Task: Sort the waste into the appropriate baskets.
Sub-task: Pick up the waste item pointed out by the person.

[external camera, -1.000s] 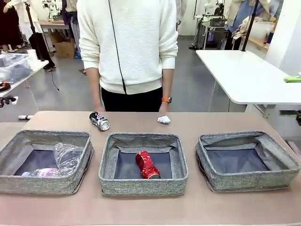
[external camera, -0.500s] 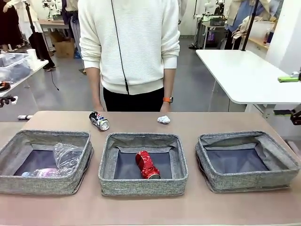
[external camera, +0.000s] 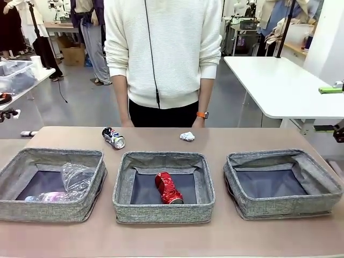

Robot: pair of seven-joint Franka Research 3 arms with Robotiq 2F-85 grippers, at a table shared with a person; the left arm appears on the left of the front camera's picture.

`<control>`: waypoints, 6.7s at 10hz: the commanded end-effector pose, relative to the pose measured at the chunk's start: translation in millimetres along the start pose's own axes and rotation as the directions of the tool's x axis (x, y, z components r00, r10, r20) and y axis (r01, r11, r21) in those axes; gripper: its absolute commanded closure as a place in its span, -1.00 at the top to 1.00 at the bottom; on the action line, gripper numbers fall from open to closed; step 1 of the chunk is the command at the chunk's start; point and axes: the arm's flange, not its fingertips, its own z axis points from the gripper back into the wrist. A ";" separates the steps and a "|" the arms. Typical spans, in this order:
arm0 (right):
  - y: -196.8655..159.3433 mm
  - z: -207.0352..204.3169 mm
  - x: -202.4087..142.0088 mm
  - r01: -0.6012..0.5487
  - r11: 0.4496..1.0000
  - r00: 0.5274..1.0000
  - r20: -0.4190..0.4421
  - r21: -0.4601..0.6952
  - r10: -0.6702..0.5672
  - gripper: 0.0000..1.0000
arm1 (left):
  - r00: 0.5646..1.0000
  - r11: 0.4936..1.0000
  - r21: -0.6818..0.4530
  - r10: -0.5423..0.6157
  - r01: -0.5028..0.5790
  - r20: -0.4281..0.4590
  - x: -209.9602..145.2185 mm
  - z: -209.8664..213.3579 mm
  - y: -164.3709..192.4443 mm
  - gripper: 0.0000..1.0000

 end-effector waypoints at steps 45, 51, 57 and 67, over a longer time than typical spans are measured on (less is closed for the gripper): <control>-95.0 -453.6 241.4 -0.568 0.484 0.788 -0.272 -0.665 0.552 1.00 | 1.000 1.000 0.003 -0.005 0.005 0.002 -1.8 1.1 -0.6 1.00; -82.8 -451.1 235.1 -0.582 0.495 0.795 -0.323 -0.644 0.514 -1.00 | 1.000 1.000 0.003 -0.005 0.005 0.002 -1.8 1.1 -0.6 1.00; -78.6 -442.5 231.5 -0.585 0.513 0.795 -0.316 -0.629 0.519 -1.00 | 1.000 1.000 0.003 -0.005 0.005 0.002 -1.8 1.1 -0.6 1.00; 44.5 -279.8 126.2 -0.292 0.578 0.946 -0.143 -0.762 0.289 -1.00 | 1.000 1.000 0.003 -0.005 0.005 0.002 -1.8 1.1 -0.6 1.00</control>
